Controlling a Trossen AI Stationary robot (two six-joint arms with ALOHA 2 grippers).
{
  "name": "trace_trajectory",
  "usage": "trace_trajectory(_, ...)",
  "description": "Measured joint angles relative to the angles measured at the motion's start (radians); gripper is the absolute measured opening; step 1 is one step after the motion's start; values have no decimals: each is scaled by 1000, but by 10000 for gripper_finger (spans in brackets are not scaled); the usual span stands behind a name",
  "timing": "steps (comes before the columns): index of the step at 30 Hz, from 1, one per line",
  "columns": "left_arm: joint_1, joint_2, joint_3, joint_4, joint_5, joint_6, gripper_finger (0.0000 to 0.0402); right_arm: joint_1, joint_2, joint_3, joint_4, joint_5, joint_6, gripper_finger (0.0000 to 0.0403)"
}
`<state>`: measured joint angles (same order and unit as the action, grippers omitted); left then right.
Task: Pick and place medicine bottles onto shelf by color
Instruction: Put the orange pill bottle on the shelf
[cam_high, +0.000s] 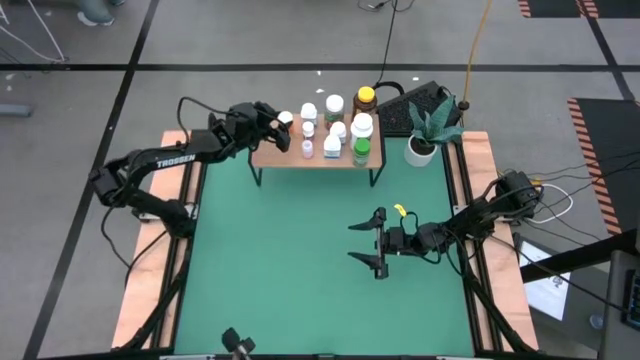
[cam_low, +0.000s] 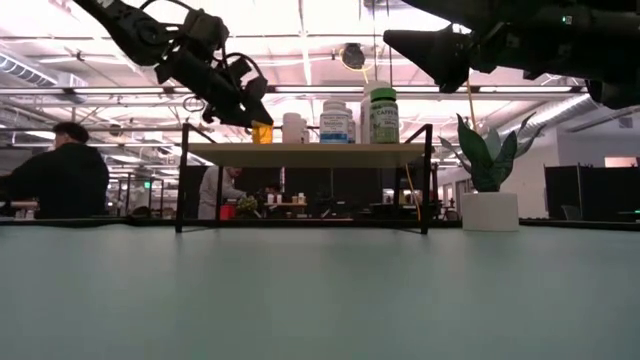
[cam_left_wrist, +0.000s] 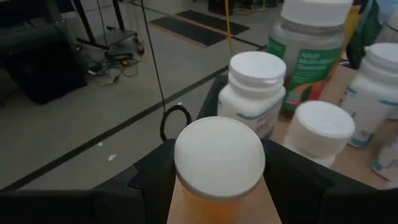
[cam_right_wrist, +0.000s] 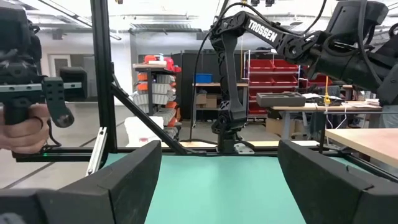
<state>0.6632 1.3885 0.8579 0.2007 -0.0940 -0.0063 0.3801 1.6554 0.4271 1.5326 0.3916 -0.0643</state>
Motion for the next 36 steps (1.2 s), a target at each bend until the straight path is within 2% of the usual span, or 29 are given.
trace_trajectory(11,37,2,1,38,17,-38,219,-2,0,0,3,0,0,314)
trace_trajectory(36,43,44,2,70,41,-54,219,-2,0,0,-4,-1,19,314)
